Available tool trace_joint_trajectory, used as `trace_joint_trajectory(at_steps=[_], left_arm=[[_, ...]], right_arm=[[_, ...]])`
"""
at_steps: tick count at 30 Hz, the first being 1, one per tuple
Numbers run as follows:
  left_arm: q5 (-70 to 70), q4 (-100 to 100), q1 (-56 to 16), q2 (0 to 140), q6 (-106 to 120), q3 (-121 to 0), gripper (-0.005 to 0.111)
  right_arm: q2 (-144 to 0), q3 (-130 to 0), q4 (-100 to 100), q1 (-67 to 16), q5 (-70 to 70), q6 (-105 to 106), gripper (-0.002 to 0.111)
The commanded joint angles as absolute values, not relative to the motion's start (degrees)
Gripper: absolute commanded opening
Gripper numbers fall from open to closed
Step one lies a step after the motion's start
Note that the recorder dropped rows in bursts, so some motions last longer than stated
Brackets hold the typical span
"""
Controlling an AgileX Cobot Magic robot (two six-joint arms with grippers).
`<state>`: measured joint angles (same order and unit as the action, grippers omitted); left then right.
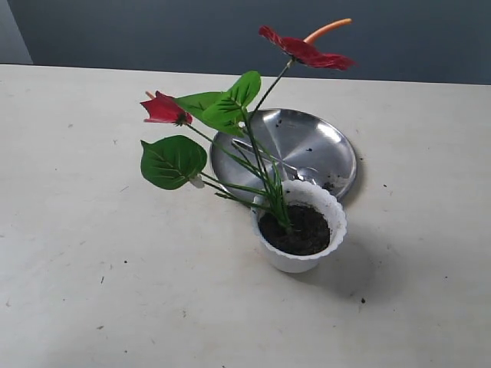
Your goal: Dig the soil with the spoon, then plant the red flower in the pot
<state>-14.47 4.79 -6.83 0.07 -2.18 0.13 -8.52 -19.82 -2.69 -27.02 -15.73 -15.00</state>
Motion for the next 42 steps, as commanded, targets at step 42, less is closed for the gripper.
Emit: trace_joint_trajectory(at_steps=[42], left_arm=[[-13.7,4.8,-7.1,0.0,-2.4,0.0,0.001]], right_arm=[[0.0,-2.5,4.4,16.0,-10.2,-14.7,-0.001]])
